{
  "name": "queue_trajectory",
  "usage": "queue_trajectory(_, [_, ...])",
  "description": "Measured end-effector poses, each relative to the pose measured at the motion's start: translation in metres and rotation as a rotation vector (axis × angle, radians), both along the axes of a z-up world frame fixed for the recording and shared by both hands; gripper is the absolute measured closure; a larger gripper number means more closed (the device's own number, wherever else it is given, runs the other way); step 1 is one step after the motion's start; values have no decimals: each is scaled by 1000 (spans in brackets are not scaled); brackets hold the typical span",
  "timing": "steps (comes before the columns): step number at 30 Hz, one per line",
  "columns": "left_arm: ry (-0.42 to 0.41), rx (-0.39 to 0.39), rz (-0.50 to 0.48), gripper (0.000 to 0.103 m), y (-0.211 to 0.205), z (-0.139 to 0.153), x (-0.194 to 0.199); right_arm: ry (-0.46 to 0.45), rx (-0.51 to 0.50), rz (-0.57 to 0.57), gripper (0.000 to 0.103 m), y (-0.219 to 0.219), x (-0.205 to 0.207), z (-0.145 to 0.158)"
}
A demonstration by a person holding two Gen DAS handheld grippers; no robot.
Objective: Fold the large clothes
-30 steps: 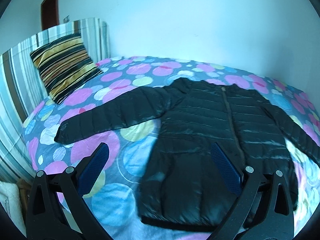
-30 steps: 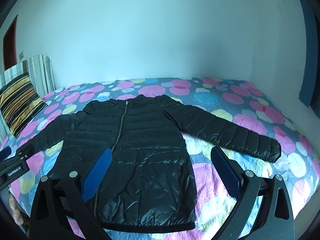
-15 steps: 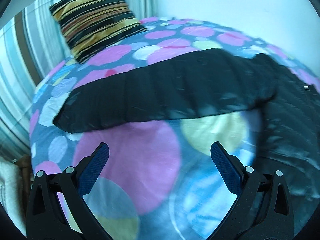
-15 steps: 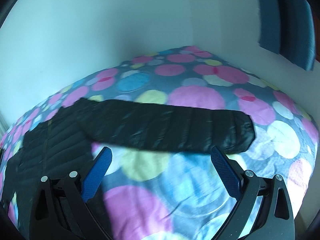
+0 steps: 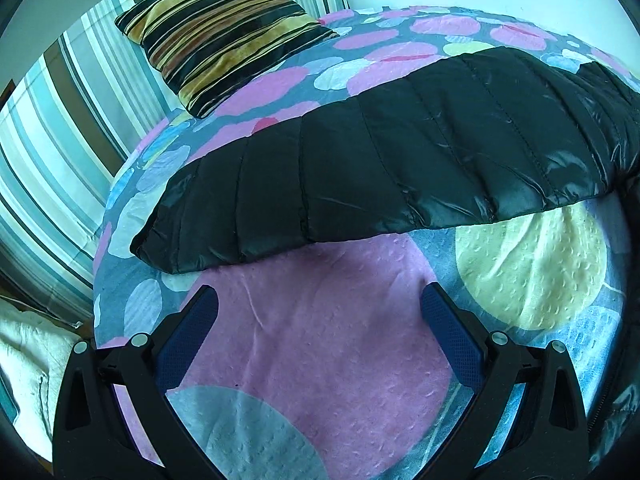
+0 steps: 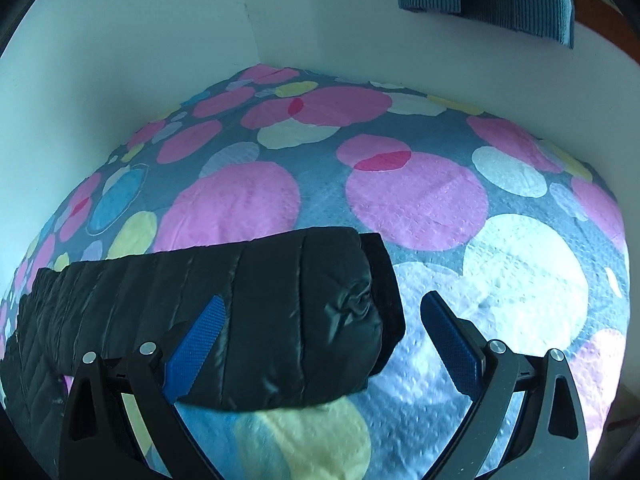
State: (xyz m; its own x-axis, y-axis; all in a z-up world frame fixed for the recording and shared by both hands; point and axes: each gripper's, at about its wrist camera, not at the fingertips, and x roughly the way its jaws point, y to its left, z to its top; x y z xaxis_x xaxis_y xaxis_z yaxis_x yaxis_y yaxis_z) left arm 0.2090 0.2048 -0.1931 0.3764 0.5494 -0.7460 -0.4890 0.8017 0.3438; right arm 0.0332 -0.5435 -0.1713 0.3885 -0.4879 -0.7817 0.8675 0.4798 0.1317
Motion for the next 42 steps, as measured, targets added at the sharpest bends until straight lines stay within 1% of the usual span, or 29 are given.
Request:
queue_trajectory(1, [0,-2,1,2,0,0,0,2,16,0,6,-4,2,-4])
queue_trajectory(2, [-1,-3,1,2,1,-1,0,3,27,-6,8,-8,2,-7])
queue_trajectory(3, [0,-4,1,2,1,-1,1,9,44,-15,12,-12,3,-13])
queue_trajectory(4, [1,-4,1,2,0,-1,1,8,64,-16,24,-15,3,-18])
queue_trajectory(5, [2,-2,1,2,0,-1,1,-1,90,-14,28,-17,3,-22])
queue_trajectory(6, [0,-2,1,2,1,-1,0,-19,132,-18,28,-19,3,-30])
queue_trajectory(7, [1,0,0,2,1,-1,0,-19,131,-20,29,-17,3,-31])
queue_trajectory(8, [3,2,0,2,1,-1,0,-15,121,-12,35,-16,4,-31])
queue_trajectory(9, [2,1,0,2,1,-1,0,-11,114,0,37,-14,6,-29])
queue_trajectory(10, [3,4,0,2,1,0,0,-4,113,16,44,-10,9,-28])
queue_trajectory(11, [4,5,0,2,1,-1,0,-6,114,24,56,-9,9,-27])
queue_trajectory(12, [3,3,0,2,1,-1,0,-14,117,37,64,-8,10,-26])
queue_trajectory(13, [2,2,0,2,2,-1,-1,-34,128,47,75,-7,10,-24])
queue_trajectory(14, [0,-2,0,2,2,-1,0,-50,138,49,77,-5,11,-22])
queue_trajectory(17, [-2,-10,1,2,1,-2,0,-83,128,51,79,4,13,-9])
queue_trajectory(20, [-4,-13,1,2,2,-3,0,-151,111,87,80,23,20,15])
queue_trajectory(24, [-1,-9,1,2,3,-3,0,-225,53,186,81,63,46,56])
queue_trajectory(27, [-2,-12,1,2,3,-3,0,-267,27,298,81,101,80,84])
queue_trajectory(28, [-2,-13,1,2,2,-3,0,-272,14,356,81,121,99,92])
queue_trajectory(30, [-5,-22,2,2,4,-3,0,-268,0,429,81,149,125,98])
queue_trajectory(34, [-7,-29,2,2,5,-3,0,-257,-13,604,82,221,189,102])
queue_trajectory(36, [-5,-25,1,2,5,-3,0,-250,-13,667,82,251,212,101])
queue_trajectory(38, [-6,-28,2,2,5,-3,0,-243,-8,751,82,289,238,98])
queue_trajectory(42, [-9,-41,2,2,7,-4,0,-224,-9,908,82,361,273,90])
